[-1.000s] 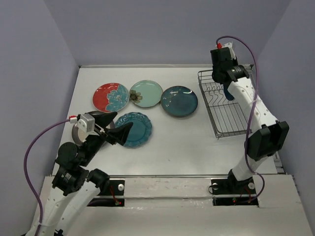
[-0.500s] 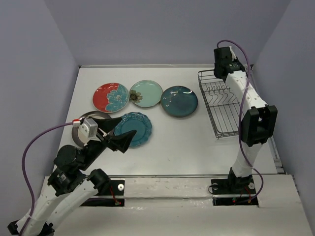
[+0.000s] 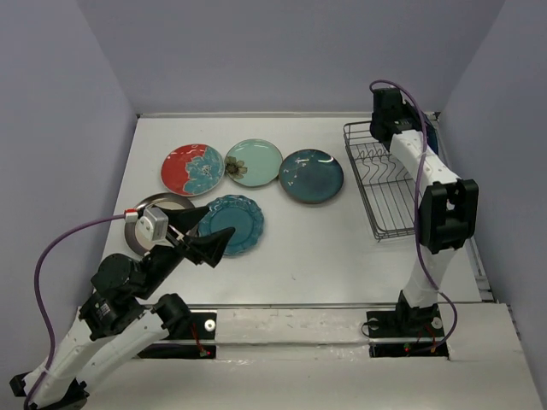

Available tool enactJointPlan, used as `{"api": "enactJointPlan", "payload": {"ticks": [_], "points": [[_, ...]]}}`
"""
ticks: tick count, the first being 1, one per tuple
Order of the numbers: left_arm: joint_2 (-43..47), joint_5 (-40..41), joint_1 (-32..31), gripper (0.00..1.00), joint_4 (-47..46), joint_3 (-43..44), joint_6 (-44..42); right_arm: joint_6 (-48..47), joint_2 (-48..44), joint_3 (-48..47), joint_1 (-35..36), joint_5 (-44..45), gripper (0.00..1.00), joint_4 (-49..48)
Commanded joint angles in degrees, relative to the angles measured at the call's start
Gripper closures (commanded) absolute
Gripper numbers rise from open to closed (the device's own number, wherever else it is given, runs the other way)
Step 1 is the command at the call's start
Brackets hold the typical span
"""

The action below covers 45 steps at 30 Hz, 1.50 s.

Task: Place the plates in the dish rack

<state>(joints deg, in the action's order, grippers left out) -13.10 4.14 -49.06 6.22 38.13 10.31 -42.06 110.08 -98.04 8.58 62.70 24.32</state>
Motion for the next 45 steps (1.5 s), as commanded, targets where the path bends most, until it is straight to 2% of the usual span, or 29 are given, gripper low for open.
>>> {"api": "enactJointPlan", "payload": {"ticks": [1,12,20,25,37,39,42,43,45], "points": [[0.6,1.7,-0.2,0.01,-1.6,2.3,-1.1,-3.7,-1.2,-1.6,-0.4,5.2,0.93,-8.3],[-0.5,1.1,-0.2,0.01,-1.6,2.2,-1.1,-1.5,-1.7,-2.6,-0.4,4.3,0.93,-8.0],[-0.7,1.3,-0.2,0.01,-1.7,2.1,-1.1,9.5,0.9,-5.1,0.7,0.2,0.93,2.7],[-0.7,1.2,-0.2,0.01,-1.7,2.1,-1.0,12.9,2.1,-3.8,0.7,-1.8,0.93,3.4],[-2.1,1.2,-0.1,0.01,-1.6,2.0,-1.0,21.0,3.7,-0.7,0.7,-12.9,0.92,4.6],[-2.6,1.3,-0.1,0.01,-1.5,2.0,-0.9,21.8,3.4,-1.4,0.7,-12.9,0.84,4.6],[-3.4,1.2,0.4,0.01,-1.5,2.0,-0.9,23.4,1.9,-2.3,0.7,-12.4,0.54,4.7],[-3.9,1.1,0.5,0.01,-1.5,2.1,-0.9,24.0,1.5,-2.9,0.7,-12.5,0.32,4.8],[-4.3,1.2,0.9,0.01,-1.5,2.0,-0.8,25.8,0.3,-3.7,0.2,-13.0,0.19,5.9]]}}
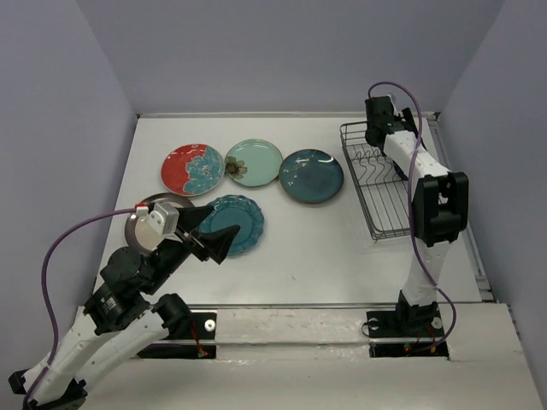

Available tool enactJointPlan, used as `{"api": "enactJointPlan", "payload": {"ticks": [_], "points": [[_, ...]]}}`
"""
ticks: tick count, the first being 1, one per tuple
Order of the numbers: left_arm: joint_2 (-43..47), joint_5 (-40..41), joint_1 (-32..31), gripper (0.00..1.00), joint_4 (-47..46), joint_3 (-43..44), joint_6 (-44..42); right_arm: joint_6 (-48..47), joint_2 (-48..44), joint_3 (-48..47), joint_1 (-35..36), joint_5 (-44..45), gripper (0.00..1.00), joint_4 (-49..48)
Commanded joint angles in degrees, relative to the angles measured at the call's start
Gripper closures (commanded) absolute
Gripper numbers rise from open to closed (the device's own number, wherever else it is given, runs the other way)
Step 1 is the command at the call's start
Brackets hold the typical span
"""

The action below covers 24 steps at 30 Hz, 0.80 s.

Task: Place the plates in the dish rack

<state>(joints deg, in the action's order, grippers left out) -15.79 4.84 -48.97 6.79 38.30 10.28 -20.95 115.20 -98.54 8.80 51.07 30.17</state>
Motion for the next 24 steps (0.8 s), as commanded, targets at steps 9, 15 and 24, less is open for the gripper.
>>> {"api": "enactJointPlan", "payload": {"ticks": [9,15,24], "points": [[-4.9,2.5,2.0,0.01,-1.5,1.9,-0.8,19.2,-15.0,-6.6,1.2,-18.7,0.13,7.8],[-6.2,6.4,3.8,0.01,-1.4,1.9,-0.4,33.1,-29.3,11.1,15.6,-34.2,0.28,-4.2],[-4.8,19.5,9.5,0.01,-1.6,1.0,3.1,65.5,-28.4,40.5,40.1,-39.3,0.29,-37.4]]}}
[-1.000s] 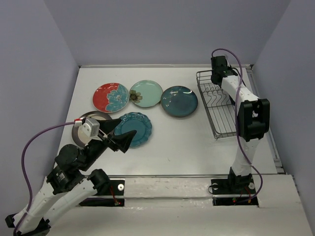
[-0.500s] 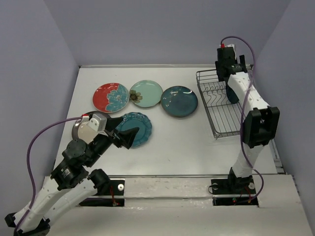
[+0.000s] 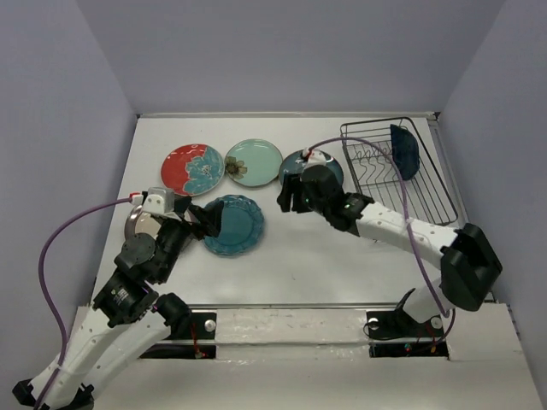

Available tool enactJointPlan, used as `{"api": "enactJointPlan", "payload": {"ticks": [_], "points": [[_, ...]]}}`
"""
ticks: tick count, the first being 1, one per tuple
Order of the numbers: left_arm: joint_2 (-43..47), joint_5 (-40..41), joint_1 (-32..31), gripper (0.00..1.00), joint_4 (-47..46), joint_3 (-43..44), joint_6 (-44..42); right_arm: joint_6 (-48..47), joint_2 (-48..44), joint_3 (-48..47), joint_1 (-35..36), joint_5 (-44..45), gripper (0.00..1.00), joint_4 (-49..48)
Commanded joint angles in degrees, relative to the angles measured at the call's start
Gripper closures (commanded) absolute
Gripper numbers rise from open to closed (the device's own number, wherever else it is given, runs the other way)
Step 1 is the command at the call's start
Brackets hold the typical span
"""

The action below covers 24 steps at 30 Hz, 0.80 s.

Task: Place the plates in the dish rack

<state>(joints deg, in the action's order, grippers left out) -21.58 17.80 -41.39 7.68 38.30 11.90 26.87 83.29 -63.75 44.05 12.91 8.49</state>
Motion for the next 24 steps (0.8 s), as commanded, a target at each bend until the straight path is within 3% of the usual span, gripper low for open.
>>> {"api": "enactJointPlan", "payload": {"ticks": [1,8,24], "points": [[0.9,6.5,2.4,0.01,-2.7,1.0,1.4,19.3,4.9,6.5,6.2,-0.5,0.27,-17.4],[-1.9,1.7,5.2,0.01,-3.1,1.2,0.2,32.7,17.8,14.3,9.6,-4.1,0.27,-38.2],[-2.5,-0.8,6.7,0.01,-3.9,1.2,-0.5,47.3,36.2,19.7,9.6,-1.8,0.45,-64.2]]}}
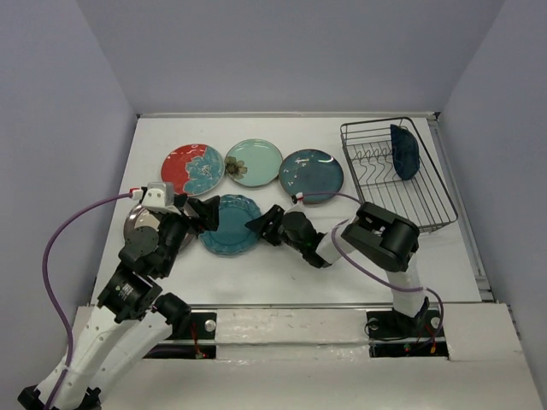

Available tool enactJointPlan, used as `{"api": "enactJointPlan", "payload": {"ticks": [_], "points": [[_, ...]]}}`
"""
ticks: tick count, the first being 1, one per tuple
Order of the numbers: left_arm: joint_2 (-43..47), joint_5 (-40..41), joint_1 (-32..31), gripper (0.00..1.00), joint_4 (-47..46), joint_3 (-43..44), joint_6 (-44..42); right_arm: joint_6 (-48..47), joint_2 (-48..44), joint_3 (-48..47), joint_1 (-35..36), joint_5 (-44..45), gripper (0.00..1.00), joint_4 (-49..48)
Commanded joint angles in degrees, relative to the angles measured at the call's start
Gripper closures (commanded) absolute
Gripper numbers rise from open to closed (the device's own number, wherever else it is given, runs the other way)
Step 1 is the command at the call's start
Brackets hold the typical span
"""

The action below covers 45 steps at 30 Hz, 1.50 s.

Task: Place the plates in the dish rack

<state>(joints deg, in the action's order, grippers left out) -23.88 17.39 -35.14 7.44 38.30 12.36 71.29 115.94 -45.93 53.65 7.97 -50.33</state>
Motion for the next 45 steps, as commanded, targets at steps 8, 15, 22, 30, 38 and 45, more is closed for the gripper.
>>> {"api": "enactJointPlan", "payload": {"ticks": [8,15,22,30,38,45], "points": [[0.8,-1.1,0.8,0.01,-4.0,1.2,-1.0,0.2,0.4,2.6,0.1,7.7,0.93,-0.6],[1.4,-2.3,1.3,0.01,-4.3,1.2,-1.0,-11.5,-13.0,3.6,2.3,11.9,0.93,8.2],[2.7,-3.2,1.6,0.01,-4.3,1.2,-0.9,-38.6,-34.2,-3.2,3.5,25.9,0.93,25.6],[5.2,-4.0,1.6,0.01,-4.3,1.0,-0.8,-65.7,-54.3,-13.2,-4.8,33.4,0.93,35.5],[6.3,-5.8,1.5,0.01,-4.5,1.0,-0.4,-86.5,-52.0,-25.7,-24.5,37.1,0.93,37.6],[6.2,-6.3,0.9,0.01,-4.5,0.9,-0.4,-95.3,-43.1,-32.4,-36.4,29.6,0.93,37.3]]}}
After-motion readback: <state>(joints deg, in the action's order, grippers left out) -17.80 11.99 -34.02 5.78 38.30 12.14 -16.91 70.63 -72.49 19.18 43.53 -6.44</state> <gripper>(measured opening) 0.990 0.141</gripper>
